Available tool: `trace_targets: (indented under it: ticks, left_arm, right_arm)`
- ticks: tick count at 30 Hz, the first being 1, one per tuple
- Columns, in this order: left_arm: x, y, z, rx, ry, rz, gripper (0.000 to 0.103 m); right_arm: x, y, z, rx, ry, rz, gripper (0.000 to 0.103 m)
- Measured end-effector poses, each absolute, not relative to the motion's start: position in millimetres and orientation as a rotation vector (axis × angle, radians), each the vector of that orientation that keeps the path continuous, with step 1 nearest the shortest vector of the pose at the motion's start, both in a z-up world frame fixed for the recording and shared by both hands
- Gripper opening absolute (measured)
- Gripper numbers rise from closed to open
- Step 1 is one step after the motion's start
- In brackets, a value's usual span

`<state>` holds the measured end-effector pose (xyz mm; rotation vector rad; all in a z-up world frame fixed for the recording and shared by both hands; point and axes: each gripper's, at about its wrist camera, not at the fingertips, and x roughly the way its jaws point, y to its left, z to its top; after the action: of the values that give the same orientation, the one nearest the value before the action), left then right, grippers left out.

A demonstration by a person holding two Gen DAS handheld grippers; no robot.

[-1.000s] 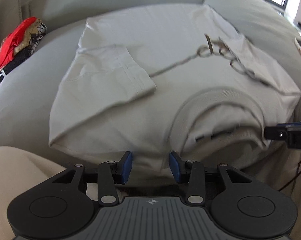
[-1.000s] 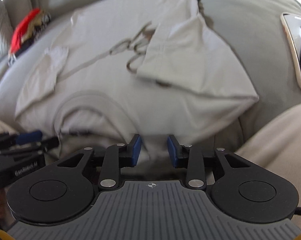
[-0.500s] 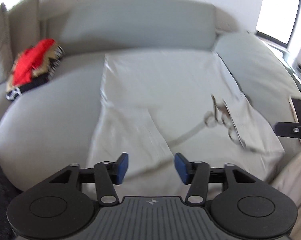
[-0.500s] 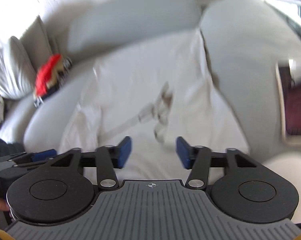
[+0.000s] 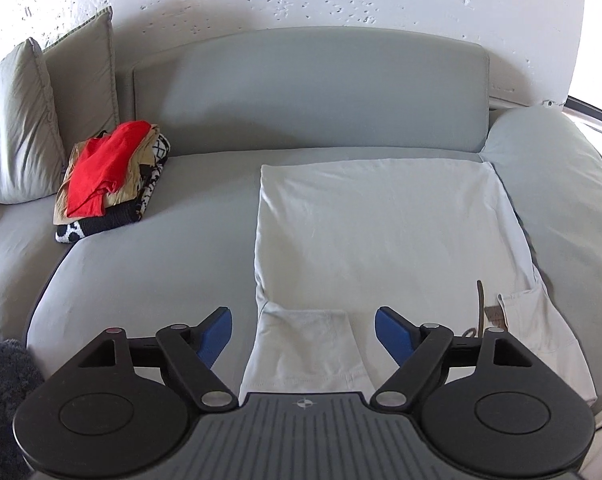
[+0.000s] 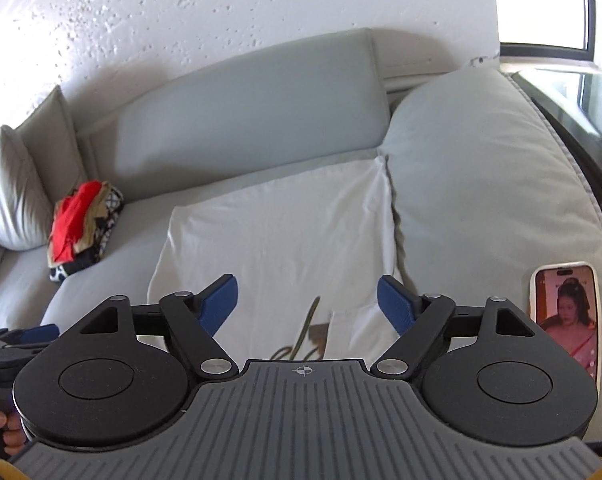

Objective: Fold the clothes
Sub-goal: 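Grasp the collar end of the folded shirt with the right gripper while the left gripper grasps beside it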

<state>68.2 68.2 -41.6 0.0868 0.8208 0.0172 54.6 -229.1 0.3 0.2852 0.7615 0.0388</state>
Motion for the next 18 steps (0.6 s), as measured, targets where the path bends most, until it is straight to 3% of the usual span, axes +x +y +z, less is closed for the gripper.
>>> trace_targets:
  ticks: [8, 13, 16, 18]
  left_arm:
    - [109.8, 96.8, -41.0, -0.004, 0.806, -0.020, 0.086]
    - [151.7, 130.1, -60.9, -0.097, 0.832, 0.021, 0.085]
    - [178.9, 148.8, -77.0, -0.159, 0.855, 0.009, 0.074]
    - [198.7, 155.3, -87.0, -0.183, 0.862, 0.007, 0.047]
  right_arm:
    - [101.8, -251.5, -1.0, 0.307, 0.785, 0.035, 0.093]
    - [142.3, -276.5, -30.4, 0.376, 0.815, -0.010, 0.092]
    - [168.9, -290.1, -52.9, 0.404, 0.838, -0.025, 0.077]
    - [188.4, -299.4, -68.7, 0.425, 0.849, -0.035, 0.058]
